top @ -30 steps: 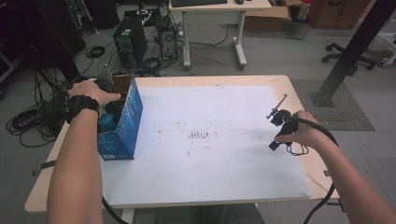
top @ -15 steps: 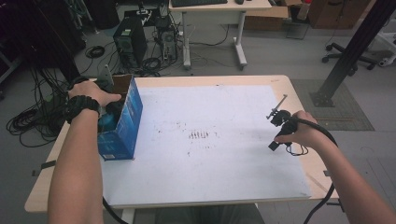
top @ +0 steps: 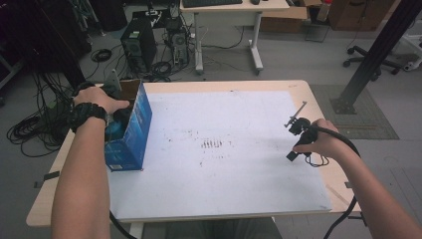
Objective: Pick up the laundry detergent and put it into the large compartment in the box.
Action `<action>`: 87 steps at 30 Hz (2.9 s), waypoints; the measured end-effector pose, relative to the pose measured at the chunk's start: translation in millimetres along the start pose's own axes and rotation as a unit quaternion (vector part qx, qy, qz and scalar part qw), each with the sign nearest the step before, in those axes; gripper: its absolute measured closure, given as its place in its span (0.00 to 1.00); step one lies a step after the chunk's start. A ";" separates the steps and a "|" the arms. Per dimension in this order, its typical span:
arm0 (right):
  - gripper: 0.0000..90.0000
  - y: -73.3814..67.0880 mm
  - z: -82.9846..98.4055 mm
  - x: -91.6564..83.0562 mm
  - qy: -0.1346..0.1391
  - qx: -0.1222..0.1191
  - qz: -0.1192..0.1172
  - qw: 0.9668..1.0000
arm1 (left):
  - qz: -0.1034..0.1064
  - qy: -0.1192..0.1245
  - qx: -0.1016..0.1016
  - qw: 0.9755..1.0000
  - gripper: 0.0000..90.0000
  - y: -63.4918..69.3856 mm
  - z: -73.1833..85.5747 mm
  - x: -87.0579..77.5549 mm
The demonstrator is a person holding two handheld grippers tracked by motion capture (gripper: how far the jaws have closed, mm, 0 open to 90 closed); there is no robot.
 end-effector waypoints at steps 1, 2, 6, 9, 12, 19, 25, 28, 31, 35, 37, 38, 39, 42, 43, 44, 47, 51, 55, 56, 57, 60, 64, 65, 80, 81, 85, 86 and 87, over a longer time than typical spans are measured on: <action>0.24 -0.3 -0.1 0.2 0.000 0.000 0.000 1.000 | -0.001 0.001 0.001 1.000 0.41 0.6 -0.1 -0.1; 0.24 -0.3 -0.1 0.2 0.000 0.000 0.000 1.000 | -0.001 0.001 0.001 1.000 0.41 0.6 -0.1 -0.1; 0.24 -1.2 -0.4 1.3 0.000 -0.003 -0.002 1.000 | -0.004 0.008 -0.001 1.000 0.39 0.9 -1.5 -2.9; 0.24 -1.2 -0.3 1.4 0.002 -0.003 -0.002 1.000 | -0.008 0.015 -0.003 1.000 0.39 -0.6 -2.1 -5.7; 0.24 -1.2 0.0 1.1 0.001 -0.002 -0.002 1.000 | -0.008 0.018 -0.007 1.000 0.36 -0.7 -2.3 -7.5; 0.24 -2.4 0.0 -0.5 0.003 -0.002 -0.001 1.000 | -0.014 0.029 -0.005 0.999 0.35 0.4 -4.1 -17.5; 0.24 -2.9 -0.2 -1.6 0.004 -0.003 0.000 1.000 | -0.014 0.032 -0.006 0.999 0.34 -0.3 -3.7 -24.6; 0.24 -3.3 -0.8 -1.9 0.004 -0.004 0.000 1.000 | -0.015 0.033 -0.007 0.999 0.34 -0.6 -3.5 -27.0; 0.24 -4.0 -1.6 -1.9 0.005 -0.003 0.000 1.000 | -0.015 0.032 -0.007 0.999 0.34 -0.3 -3.2 -28.5; 0.24 -4.4 -1.6 -1.0 0.005 -0.005 -0.002 1.000 | -0.015 0.031 -0.007 0.999 0.34 0.2 -3.1 -30.5; 0.24 -4.2 -1.3 -1.0 0.005 -0.005 -0.002 1.000 | -0.016 0.032 -0.007 0.999 0.34 0.7 -3.3 -31.3; 0.24 -4.2 -1.3 -1.0 0.005 -0.005 -0.002 1.000 | -0.017 0.032 -0.006 0.999 0.34 0.9 -3.3 -31.9; 0.24 -4.0 -1.2 -1.2 0.005 -0.005 -0.001 1.000 | -0.018 0.033 -0.007 0.999 0.34 1.1 -3.4 -32.4; 0.24 -3.4 -1.1 -2.1 0.006 -0.005 -0.001 1.000 | -0.017 0.033 -0.007 0.999 0.34 1.9 -3.7 -34.4; 0.24 -3.2 -1.1 -2.5 0.007 -0.005 0.000 1.000 | -0.017 0.033 -0.006 0.999 0.34 2.1 -3.8 -35.2; 0.24 -3.2 -1.1 -2.7 0.007 -0.005 -0.001 1.000 | -0.017 0.033 -0.005 0.999 0.34 2.4 -3.7 -35.6; 0.24 -3.4 -1.2 -3.0 0.008 -0.004 -0.001 1.000 | -0.016 0.034 -0.007 0.999 0.34 3.4 -3.6 -37.8; 0.24 -3.7 -1.2 -3.1 0.009 -0.005 -0.001 1.000 | -0.014 0.033 -0.007 0.999 0.33 4.2 -2.7 -39.4; 0.24 -4.9 -0.9 -2.8 0.010 -0.004 -0.002 1.000 | -0.016 0.033 -0.006 0.999 0.33 4.6 -2.2 -41.1; 0.24 -4.9 -0.9 -2.8 0.010 -0.004 -0.002 1.000 | -0.016 0.033 -0.006 0.999 0.33 4.6 -2.2 -41.1; 0.24 -4.9 -0.6 -2.9 0.010 -0.005 -0.002 1.000 | -0.016 0.034 -0.007 0.999 0.33 4.8 -2.3 -41.6; 0.24 -4.4 -0.1 -3.6 0.011 -0.002 0.000 1.000 | -0.018 0.035 -0.006 0.999 0.32 4.8 -2.9 -44.9; 0.24 -3.6 0.3 -5.1 0.013 -0.004 0.000 1.000 | -0.017 0.039 -0.006 0.999 0.32 6.4 -4.5 -50.4; 0.24 -3.8 0.3 -5.2 0.013 -0.003 -0.001 1.000 | -0.019 0.040 -0.005 0.999 0.32 6.6 -4.9 -51.7; 0.24 -4.8 -0.8 -4.1 0.014 -0.003 -0.002 1.000 | -0.015 0.050 -0.006 0.999 0.28 10.5 -10.0 -67.0; 0.24 -4.8 -0.6 -4.0 0.013 -0.004 -0.003 1.000 | -0.016 0.052 -0.007 0.998 0.28 10.5 -10.3 -67.8; 0.24 -4.5 0.2 -4.7 0.013 -0.004 -0.002 1.000 | -0.015 0.054 -0.007 0.998 0.26 10.5 -10.1 -70.0; 0.24 -4.6 0.2 -4.9 0.013 -0.003 -0.002 1.000 | -0.015 0.055 -0.008 0.998 0.26 10.5 -10.1 -70.5; 0.24 -4.8 0.3 -5.2 0.013 -0.003 -0.002 1.000 | -0.015 0.056 -0.007 0.998 0.26 10.8 -10.3 -72.7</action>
Point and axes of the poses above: each handheld gripper's, and its own axes: x roughly forward along the jaws, z roughly out of its underside, y roughly to its right, the point moved 8 cm from there along x, roughly forward along the jaws, and after that the axes turned 15 degrees about y, right-handed, at the moved point
